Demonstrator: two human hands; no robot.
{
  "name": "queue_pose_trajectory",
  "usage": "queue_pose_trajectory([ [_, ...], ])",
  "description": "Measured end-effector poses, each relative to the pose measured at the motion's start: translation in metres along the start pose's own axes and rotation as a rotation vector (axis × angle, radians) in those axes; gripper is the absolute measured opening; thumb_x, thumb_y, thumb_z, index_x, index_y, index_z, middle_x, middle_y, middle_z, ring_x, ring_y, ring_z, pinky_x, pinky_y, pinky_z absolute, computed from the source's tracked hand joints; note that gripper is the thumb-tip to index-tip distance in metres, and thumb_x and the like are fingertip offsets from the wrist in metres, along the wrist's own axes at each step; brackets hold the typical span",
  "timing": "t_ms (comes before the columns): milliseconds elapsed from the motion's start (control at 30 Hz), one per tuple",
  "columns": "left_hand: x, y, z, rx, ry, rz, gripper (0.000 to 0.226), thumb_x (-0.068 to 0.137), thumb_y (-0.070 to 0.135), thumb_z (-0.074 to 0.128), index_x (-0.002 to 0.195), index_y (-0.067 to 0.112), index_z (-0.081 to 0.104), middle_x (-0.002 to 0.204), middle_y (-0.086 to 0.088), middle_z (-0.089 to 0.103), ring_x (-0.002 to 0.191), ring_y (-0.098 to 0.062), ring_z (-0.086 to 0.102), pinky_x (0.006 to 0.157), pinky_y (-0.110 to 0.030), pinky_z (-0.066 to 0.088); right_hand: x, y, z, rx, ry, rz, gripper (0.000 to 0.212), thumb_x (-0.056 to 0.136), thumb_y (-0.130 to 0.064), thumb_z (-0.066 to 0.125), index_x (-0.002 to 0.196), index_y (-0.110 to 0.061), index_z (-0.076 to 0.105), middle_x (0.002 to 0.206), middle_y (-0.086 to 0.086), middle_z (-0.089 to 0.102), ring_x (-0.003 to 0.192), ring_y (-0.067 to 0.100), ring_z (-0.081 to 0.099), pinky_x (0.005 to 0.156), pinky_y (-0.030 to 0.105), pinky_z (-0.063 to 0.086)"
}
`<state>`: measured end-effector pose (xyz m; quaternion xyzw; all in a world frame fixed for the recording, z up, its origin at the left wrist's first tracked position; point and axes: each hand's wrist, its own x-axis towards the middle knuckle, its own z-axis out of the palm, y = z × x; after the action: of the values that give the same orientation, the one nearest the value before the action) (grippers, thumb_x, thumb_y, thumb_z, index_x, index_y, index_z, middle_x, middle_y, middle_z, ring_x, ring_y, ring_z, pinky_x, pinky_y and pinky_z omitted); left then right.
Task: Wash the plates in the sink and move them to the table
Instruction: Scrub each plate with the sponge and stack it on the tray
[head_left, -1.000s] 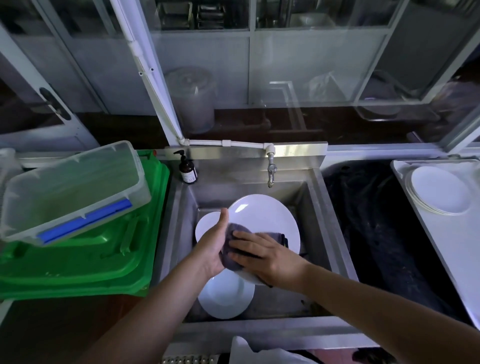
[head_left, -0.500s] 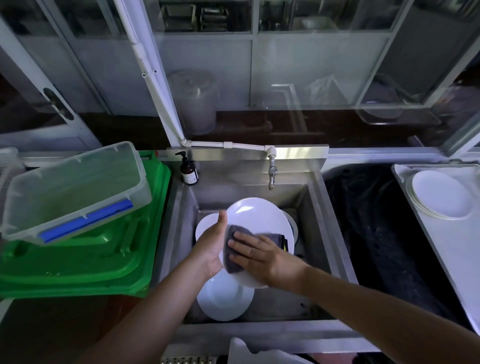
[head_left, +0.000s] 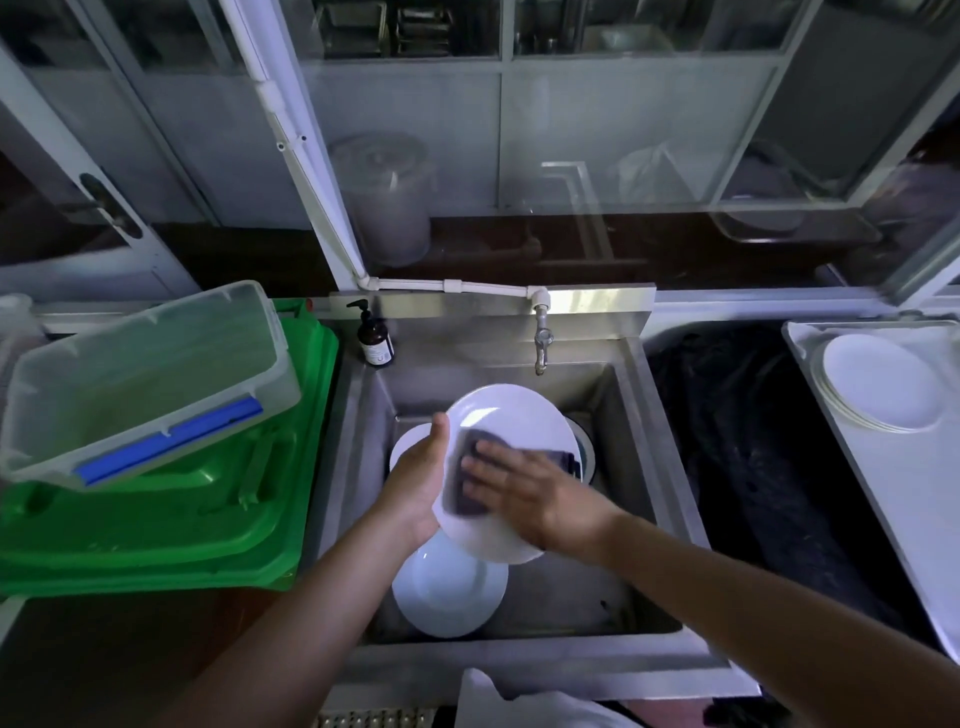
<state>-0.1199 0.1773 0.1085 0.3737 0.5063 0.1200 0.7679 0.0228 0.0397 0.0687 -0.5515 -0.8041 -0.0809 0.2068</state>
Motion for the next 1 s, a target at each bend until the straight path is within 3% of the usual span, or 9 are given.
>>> queue_pose_trajectory([
  [133,-0.004,-0.003,0.0,0.008,-0.019,0.06,0.075,0.079,0.078,0.056,0.126,0.02,0.068,0.119,-0.008,0.075,0.111,-0.031,0.071,0.106,-0.054,0.05,0.015,0.028,-0.002,0.01,0.176,0.458,0.043,0.1,-0.012,0.05,0.143,-0.006,0.055,0.157,0.011,0.043,0.15,0.035,0.03,0.106,0.058,0.042],
  [200,-0.005,-0.003,0.0,-0.057,-0.047,0.052,0.078,0.08,0.077,0.06,0.13,0.017,0.067,0.124,-0.011,0.073,0.116,-0.032,0.069,0.11,-0.054,0.047,0.01,0.011,0.003,-0.004,0.185,0.461,0.045,0.101,-0.011,0.048,0.146,-0.007,0.051,0.16,0.011,0.038,0.152,0.035,0.025,0.111,0.06,0.037],
  [300,-0.001,-0.005,-0.001,-0.134,-0.13,0.003,0.102,0.063,0.084,0.072,0.135,0.012,0.064,0.134,-0.017,0.067,0.123,-0.035,0.064,0.113,-0.055,0.043,-0.011,-0.023,0.016,0.031,0.086,0.243,0.047,0.102,-0.012,0.051,0.149,-0.008,0.048,0.162,0.01,0.035,0.152,0.036,0.024,0.117,0.057,0.03],
  [400,-0.004,-0.009,0.003,-0.117,-0.093,-0.02,0.079,0.091,0.076,0.044,0.131,0.011,0.066,0.127,-0.015,0.071,0.119,-0.032,0.068,0.111,-0.053,0.046,-0.02,-0.011,0.02,-0.014,0.025,0.143,0.044,0.107,-0.013,0.043,0.151,-0.011,0.044,0.163,0.008,0.033,0.153,0.036,0.021,0.117,0.057,0.031],
  [567,-0.012,-0.012,0.012,-0.084,-0.004,0.045,0.053,0.099,0.066,0.043,0.116,0.023,0.068,0.107,-0.003,0.079,0.104,-0.026,0.073,0.094,-0.046,0.057,-0.006,0.033,0.011,0.028,0.17,0.615,0.053,0.094,-0.001,0.059,0.146,-0.007,0.05,0.158,0.011,0.041,0.151,0.037,0.026,0.105,0.065,0.041],
  [633,-0.008,-0.008,0.012,-0.134,-0.015,0.08,0.06,0.094,0.068,0.048,0.12,0.019,0.069,0.111,-0.006,0.078,0.105,-0.028,0.073,0.092,-0.047,0.056,-0.008,0.021,0.016,0.029,0.17,0.575,0.049,0.097,-0.007,0.055,0.146,-0.006,0.051,0.158,0.012,0.041,0.151,0.037,0.025,0.108,0.063,0.039],
  [800,0.016,-0.013,-0.006,-0.166,0.002,0.09,0.111,0.048,0.09,0.076,0.131,0.016,0.066,0.129,-0.013,0.07,0.117,-0.036,0.068,0.106,-0.06,0.048,-0.035,-0.024,0.015,0.091,-0.029,0.162,0.049,0.1,-0.016,0.051,0.149,-0.012,0.049,0.163,0.004,0.033,0.154,0.031,0.021,0.116,0.052,0.033],
  [867,0.006,-0.01,-0.007,-0.126,-0.02,0.087,0.094,0.062,0.086,0.071,0.129,0.02,0.067,0.125,-0.009,0.073,0.114,-0.033,0.07,0.103,-0.057,0.05,-0.032,-0.006,0.011,0.043,-0.028,0.129,0.048,0.101,-0.017,0.05,0.148,-0.011,0.049,0.162,0.005,0.035,0.153,0.032,0.023,0.114,0.052,0.036],
  [1000,-0.002,-0.006,-0.006,-0.132,-0.008,0.092,0.054,0.099,0.063,0.047,0.124,0.02,0.067,0.116,-0.006,0.076,0.106,-0.029,0.073,0.095,-0.051,0.056,-0.021,0.031,0.006,0.026,0.102,0.528,0.046,0.099,-0.017,0.048,0.144,-0.011,0.055,0.156,0.007,0.045,0.15,0.032,0.032,0.104,0.058,0.045],
])
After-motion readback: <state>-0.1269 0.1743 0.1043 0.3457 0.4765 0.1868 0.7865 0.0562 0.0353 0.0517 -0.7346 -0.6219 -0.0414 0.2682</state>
